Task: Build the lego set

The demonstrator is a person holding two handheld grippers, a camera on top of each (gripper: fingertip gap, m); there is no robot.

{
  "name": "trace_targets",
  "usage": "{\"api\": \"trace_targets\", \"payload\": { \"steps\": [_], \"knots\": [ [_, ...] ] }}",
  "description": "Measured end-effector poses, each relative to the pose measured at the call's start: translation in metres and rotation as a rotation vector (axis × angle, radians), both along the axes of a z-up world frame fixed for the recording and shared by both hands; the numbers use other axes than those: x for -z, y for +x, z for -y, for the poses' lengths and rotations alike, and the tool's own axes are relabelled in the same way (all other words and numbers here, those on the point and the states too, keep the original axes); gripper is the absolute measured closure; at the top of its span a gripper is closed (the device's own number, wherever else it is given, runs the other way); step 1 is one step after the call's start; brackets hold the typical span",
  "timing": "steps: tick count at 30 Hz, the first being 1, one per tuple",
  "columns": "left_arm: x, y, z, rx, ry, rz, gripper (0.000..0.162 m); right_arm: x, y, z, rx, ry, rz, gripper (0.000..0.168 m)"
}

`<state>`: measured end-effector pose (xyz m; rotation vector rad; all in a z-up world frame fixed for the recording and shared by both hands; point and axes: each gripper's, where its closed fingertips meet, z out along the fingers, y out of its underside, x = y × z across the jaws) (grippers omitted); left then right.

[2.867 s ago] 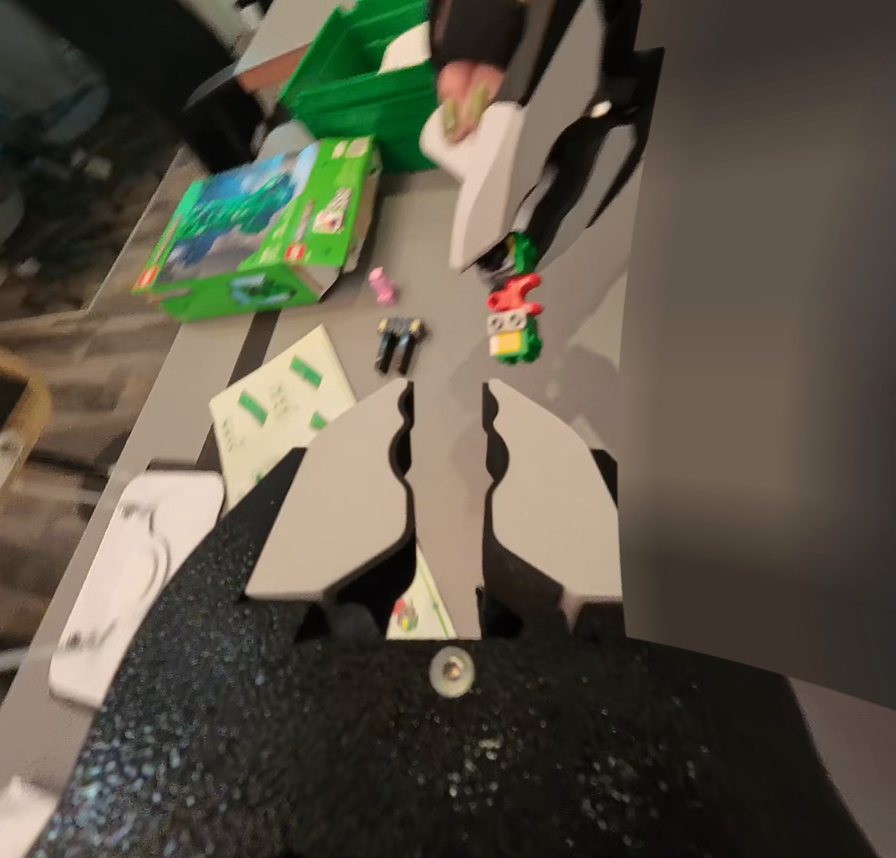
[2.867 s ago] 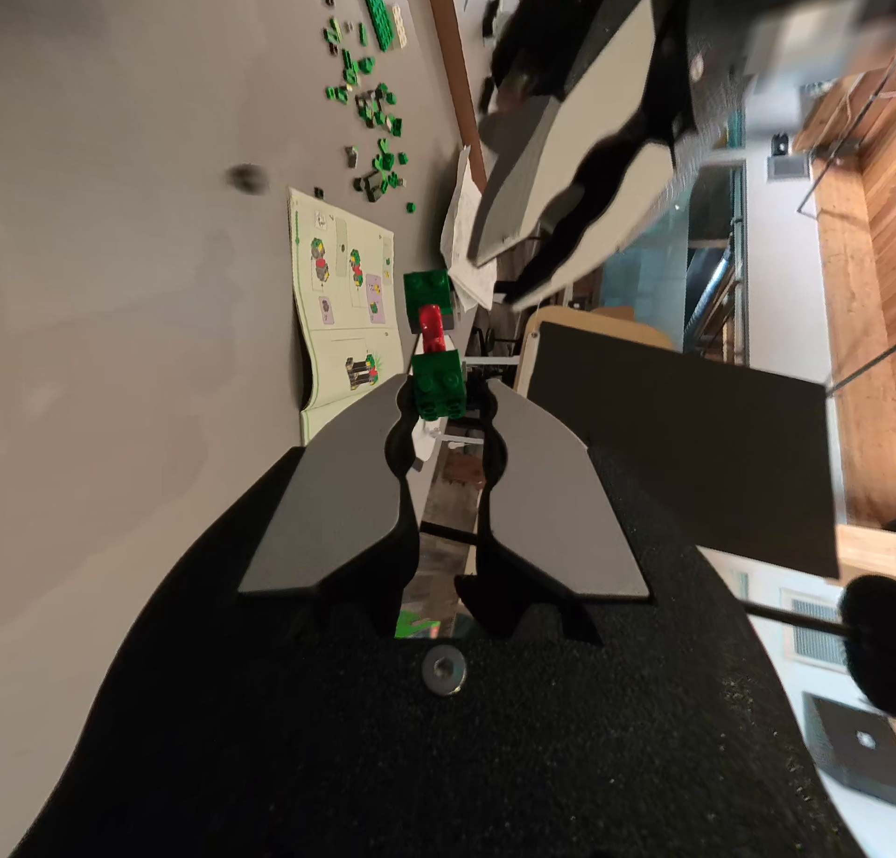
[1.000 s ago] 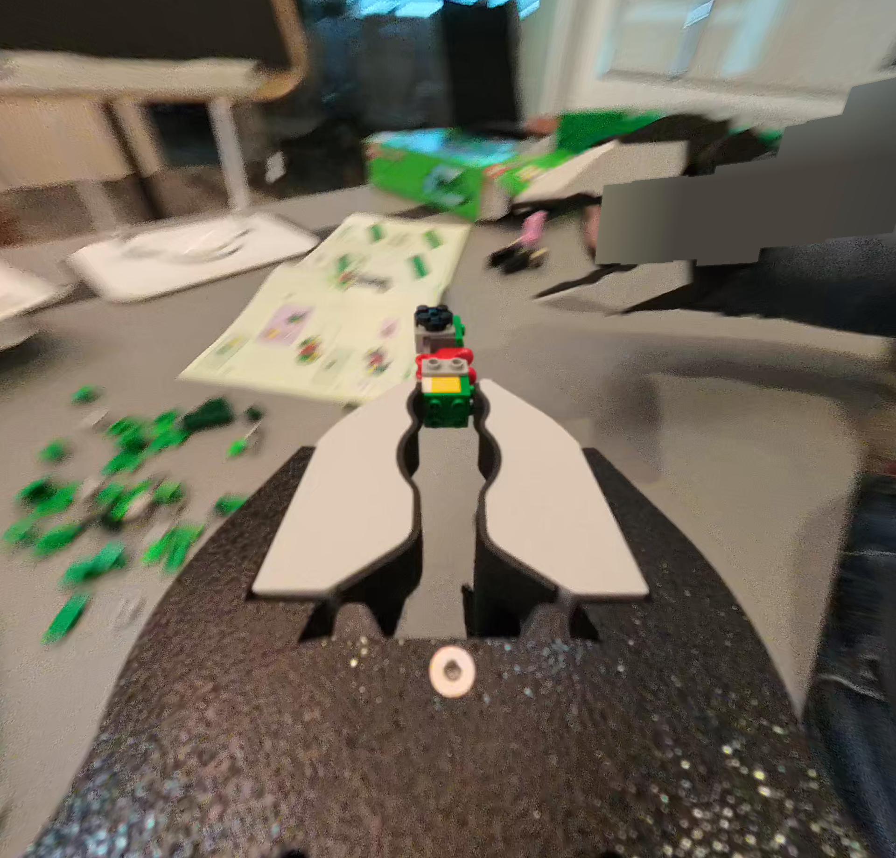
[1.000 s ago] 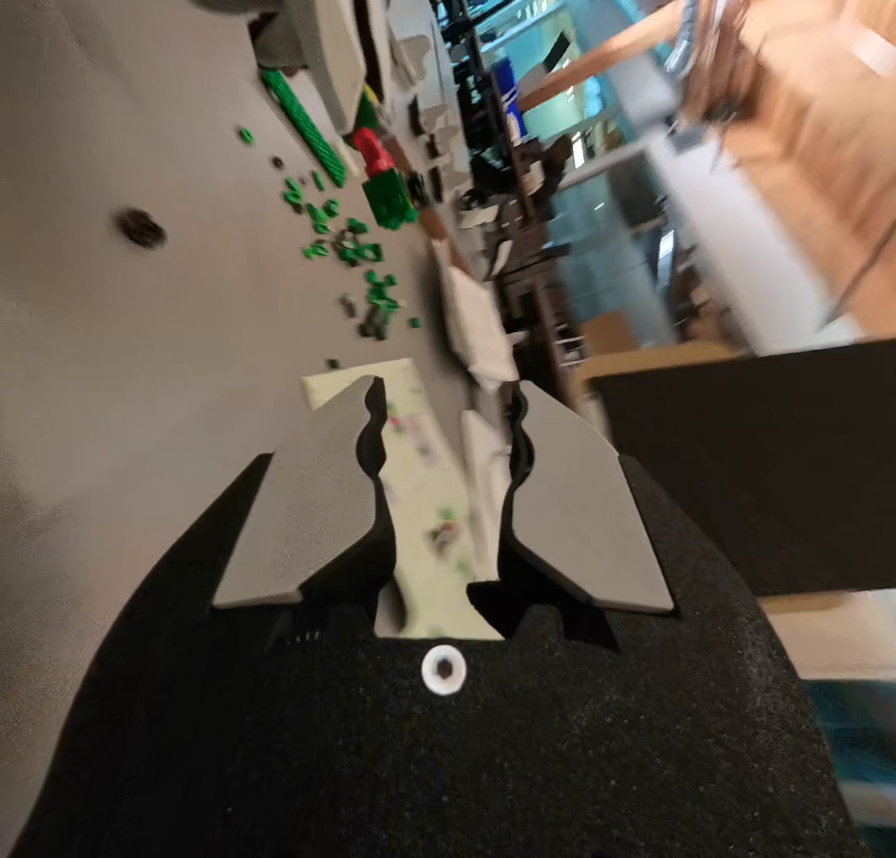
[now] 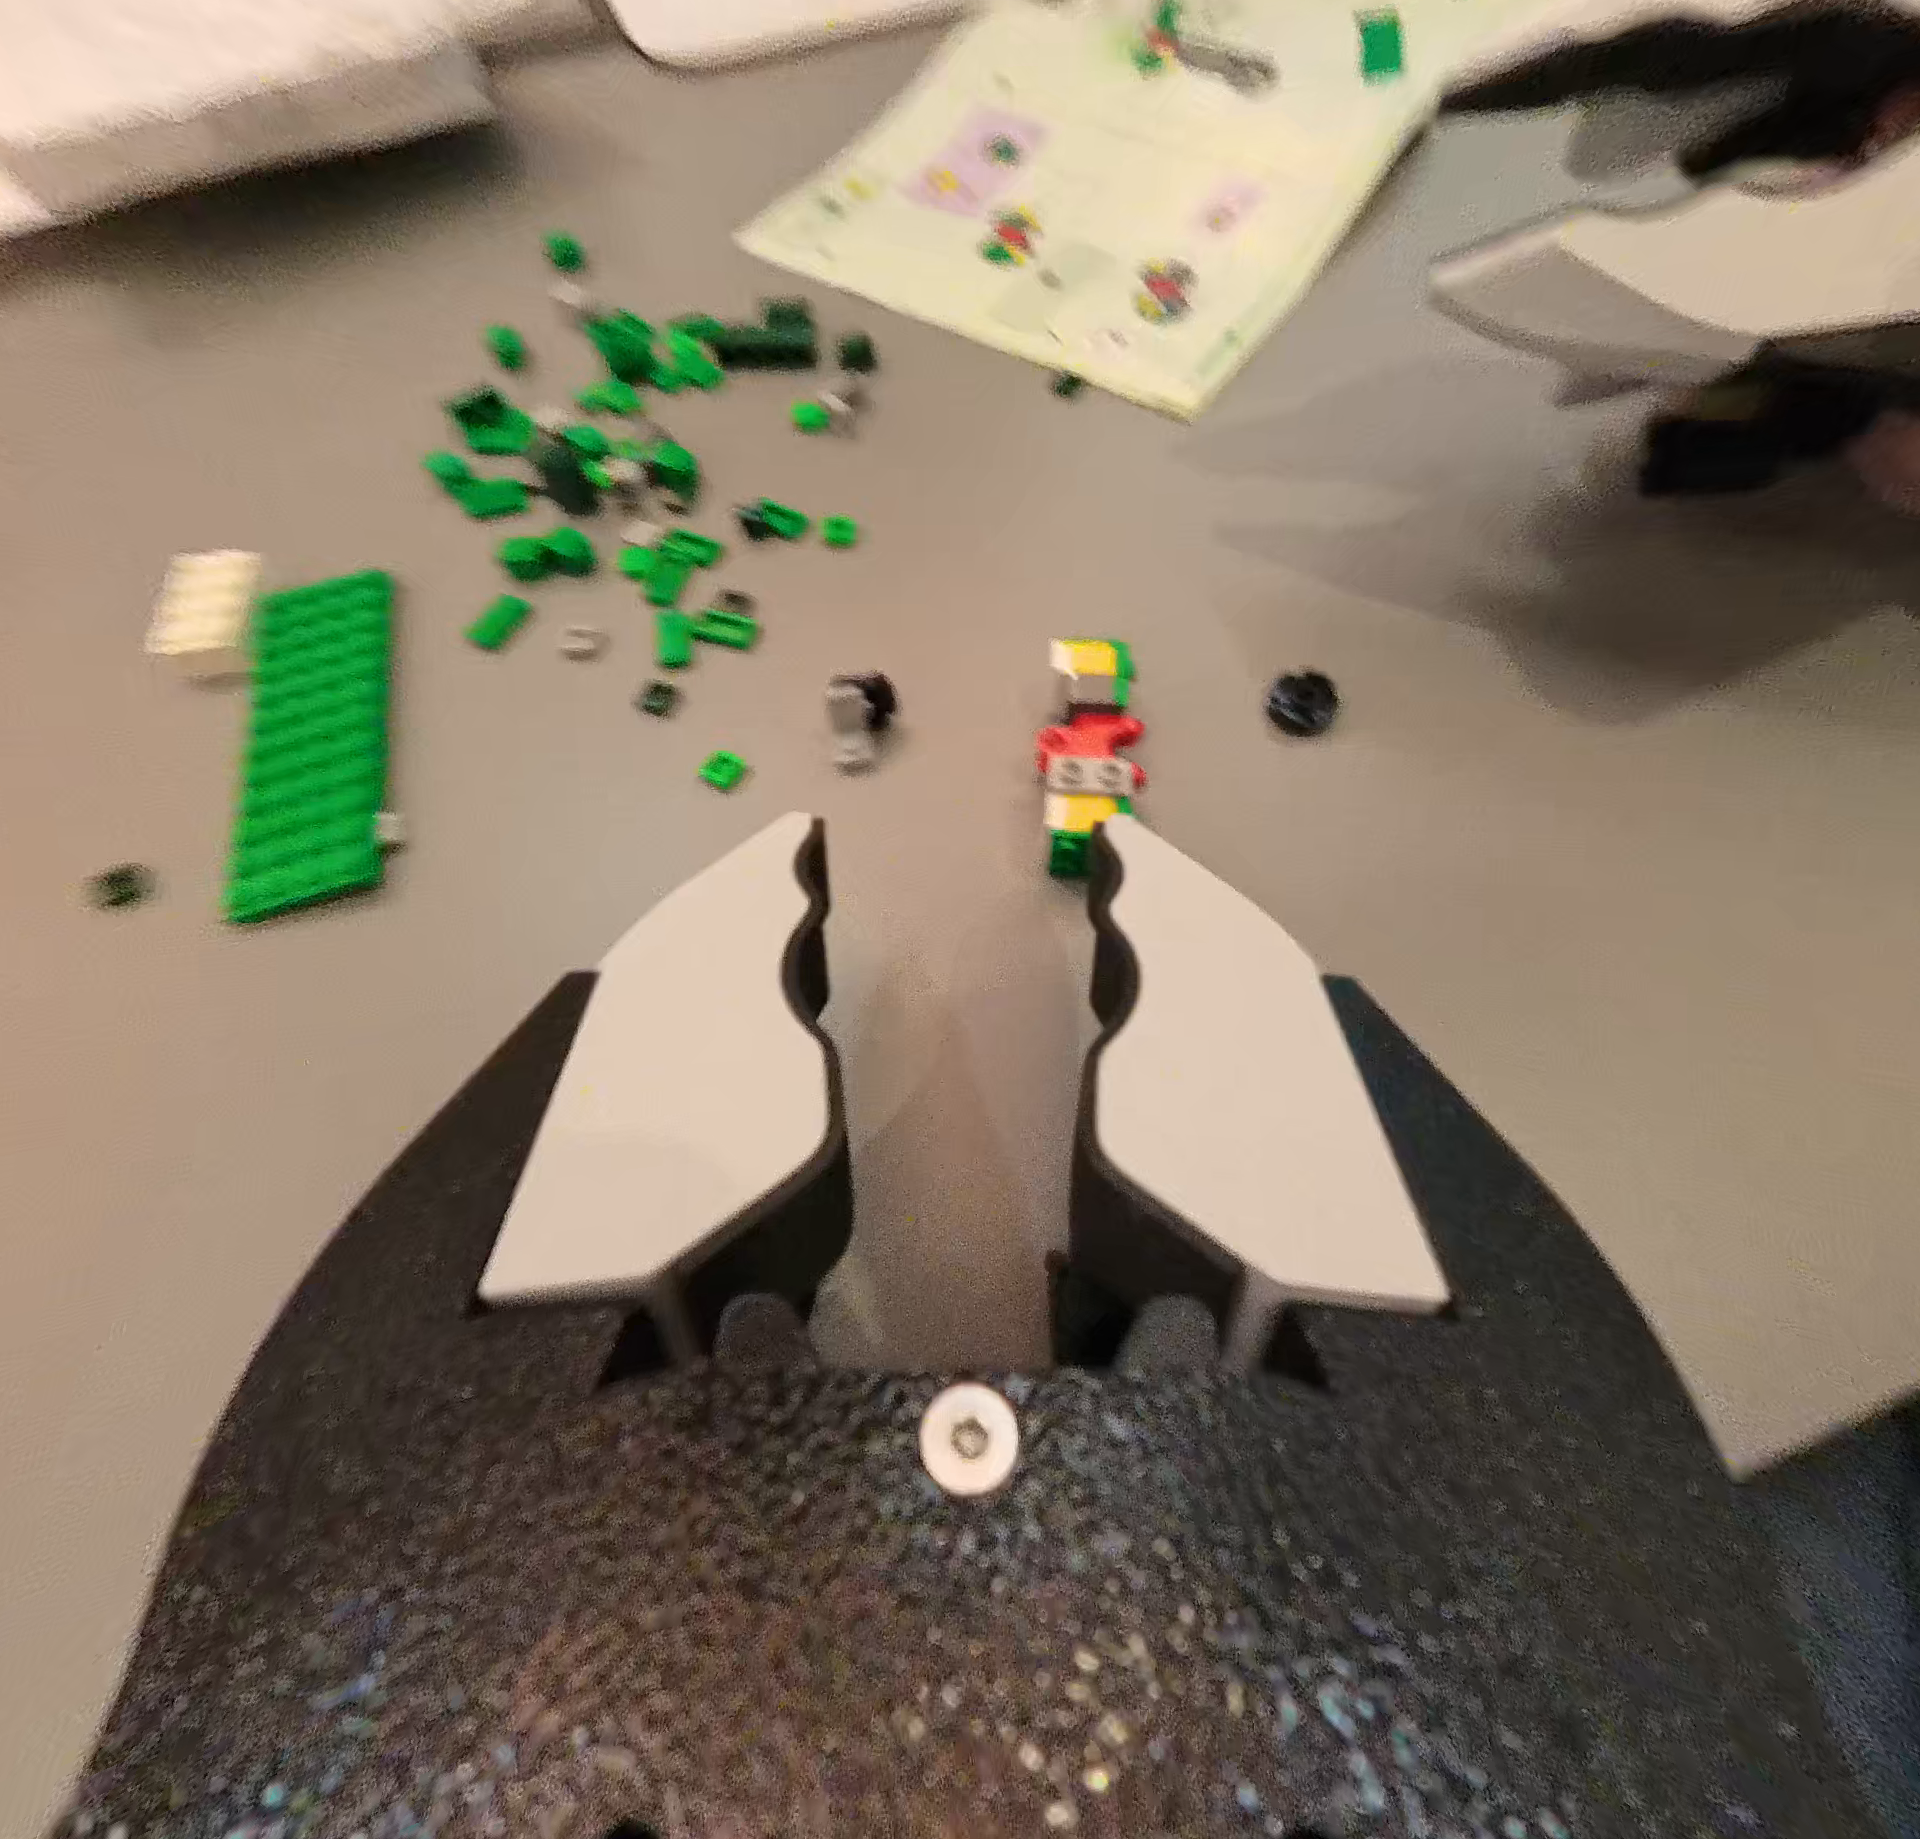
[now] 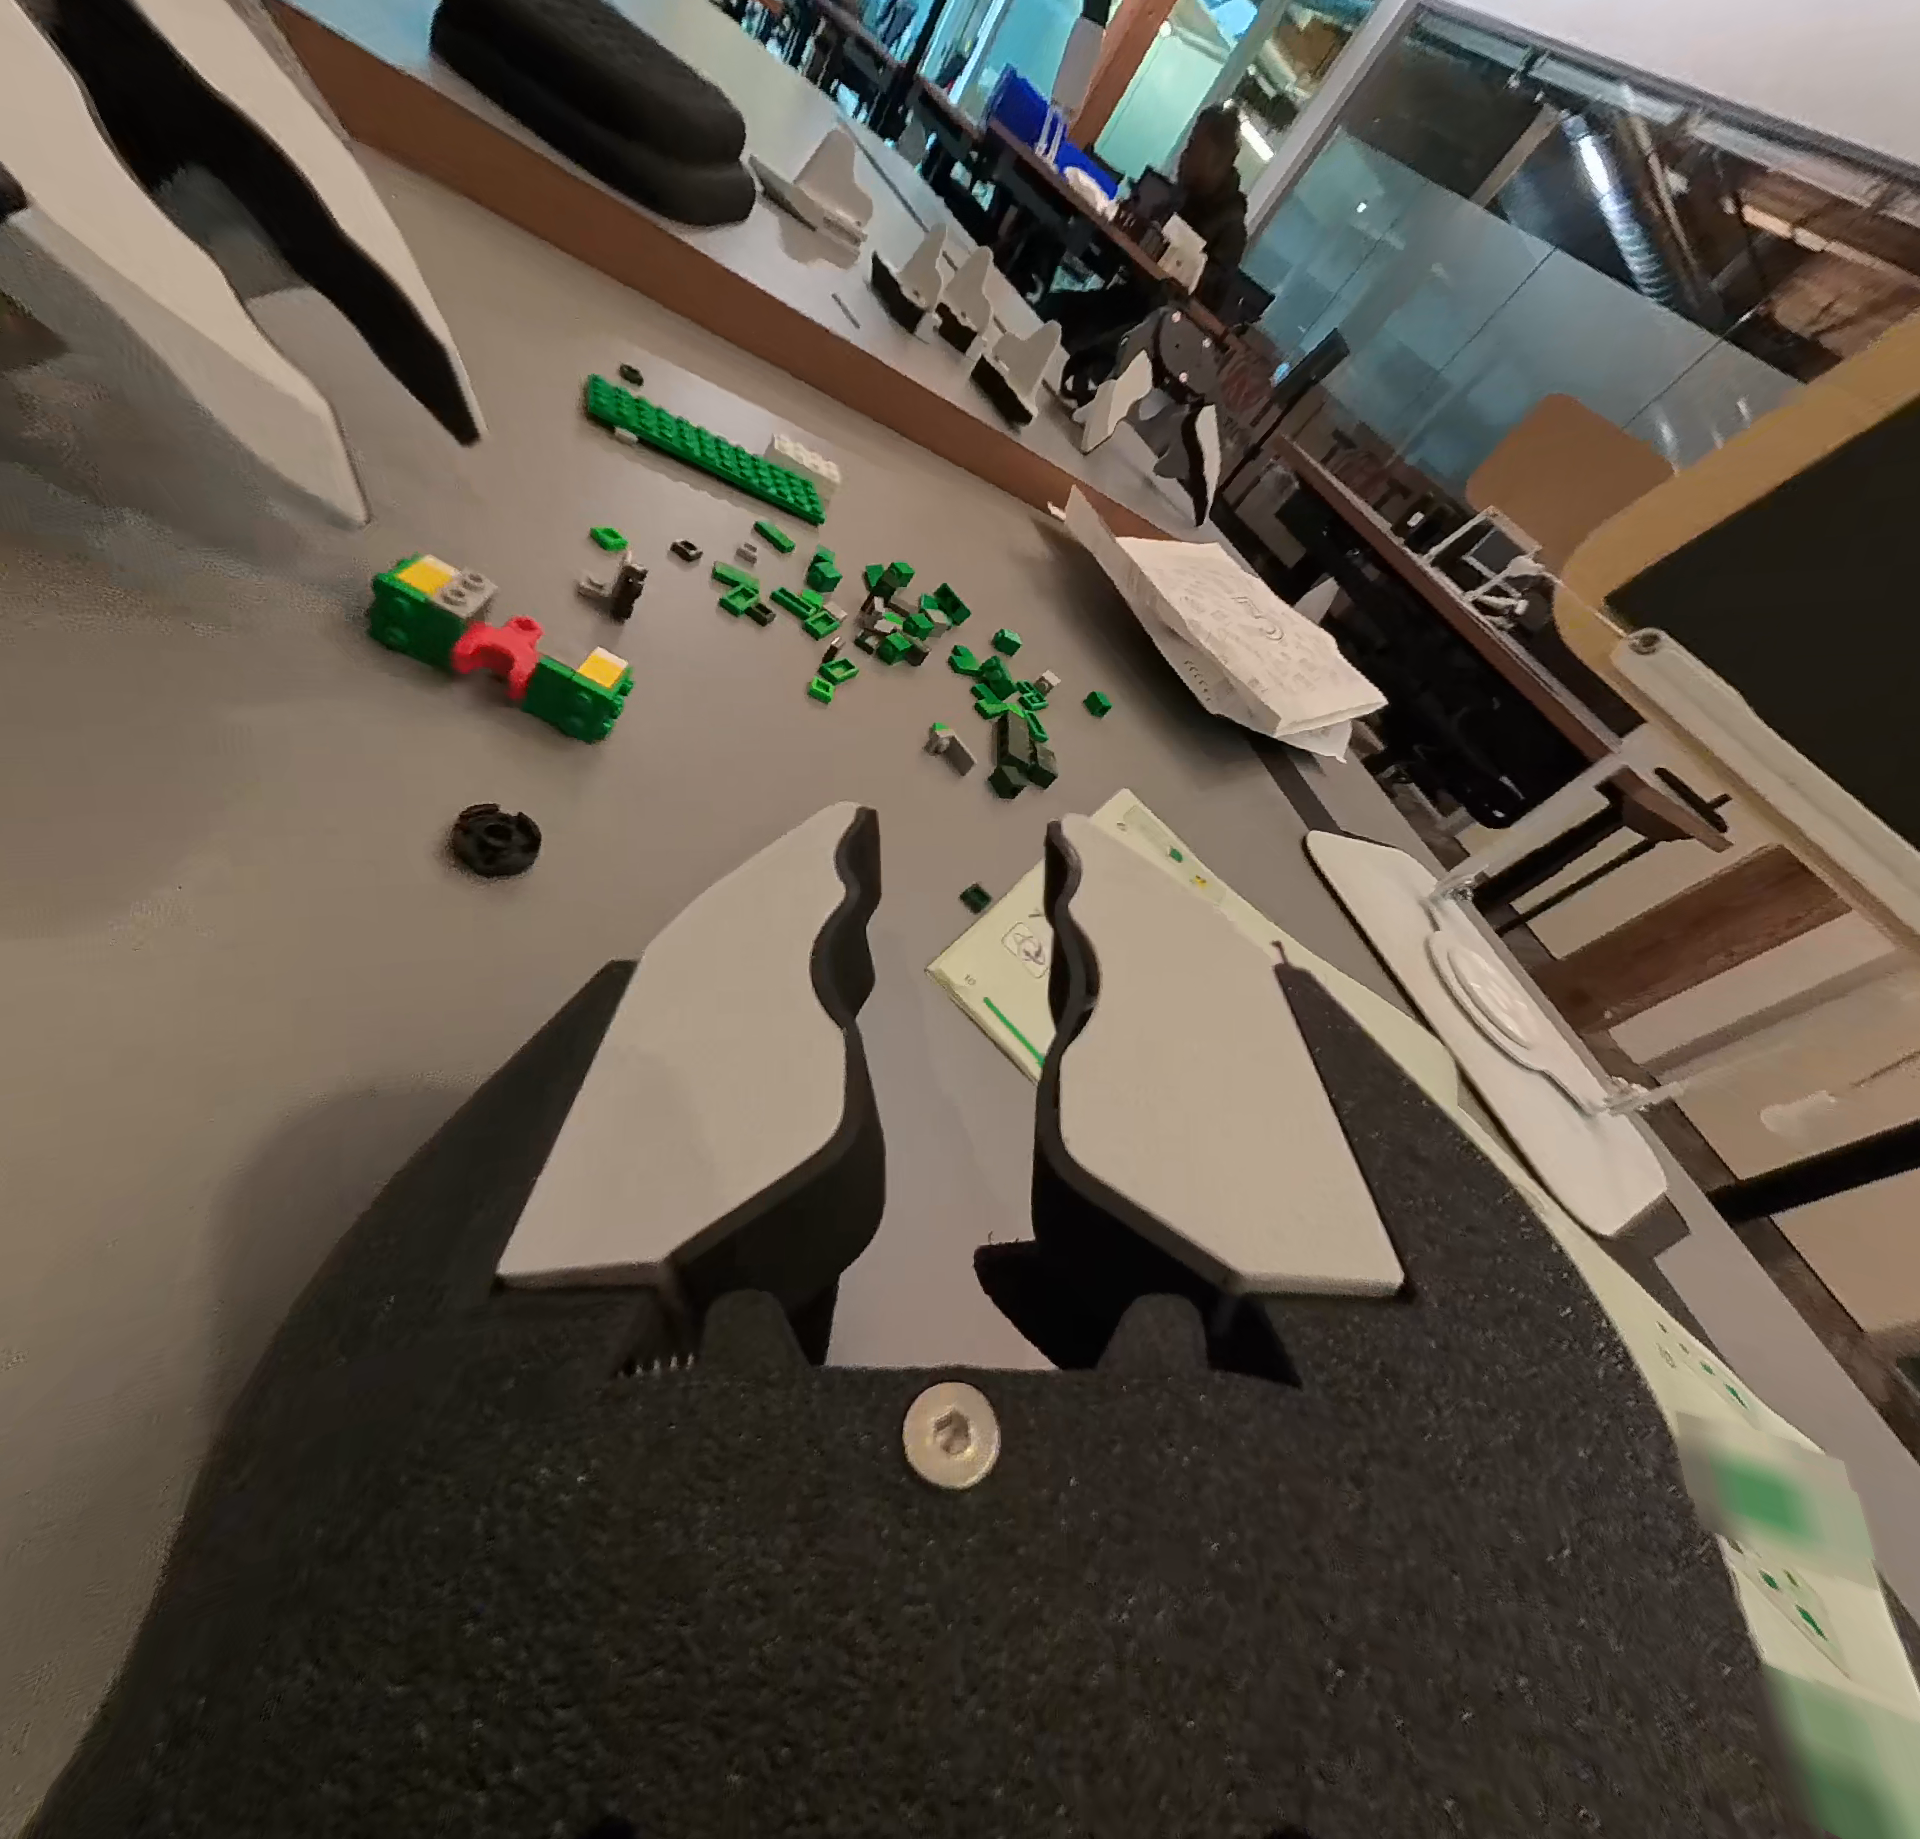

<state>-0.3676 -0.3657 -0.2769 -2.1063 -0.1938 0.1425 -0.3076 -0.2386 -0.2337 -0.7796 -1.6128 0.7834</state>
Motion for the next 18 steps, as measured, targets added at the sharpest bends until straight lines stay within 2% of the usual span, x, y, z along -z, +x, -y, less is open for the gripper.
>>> {"api": "trace_targets", "payload": {
  "steps": [1, 5, 7, 9, 10, 14, 18],
  "knots": [
    [-0.008, -0.008, 0.002, -0.051, 0.050, -0.036, 0.117, -0.002, 0.001, -0.002, 0.001, -0.014, -0.015, 0.138],
    [-0.045, -0.030, 0.000, -0.222, 0.260, -0.236, 0.125, -0.018, 0.013, -0.007, -0.012, -0.127, -0.088, 0.140],
    [-0.054, -0.035, -0.003, -0.267, 0.308, -0.352, 0.140, -0.022, 0.017, -0.013, -0.008, -0.194, -0.104, 0.148],
    [-0.065, -0.033, -0.007, -0.270, 0.349, -0.474, 0.162, -0.022, 0.018, -0.019, 0.009, -0.232, -0.105, 0.162],
    [-0.069, -0.032, -0.008, -0.270, 0.365, -0.506, 0.162, -0.021, 0.017, -0.019, 0.007, -0.238, -0.099, 0.168],
    [-0.067, -0.036, -0.009, -0.261, 0.390, -0.428, 0.162, -0.021, 0.015, -0.016, -0.002, -0.199, -0.115, 0.168],
    [-0.071, -0.035, -0.010, -0.255, 0.433, -0.420, 0.162, -0.014, 0.012, -0.058, 0.275, -0.147, -0.108, 0.168]
  ]
}}
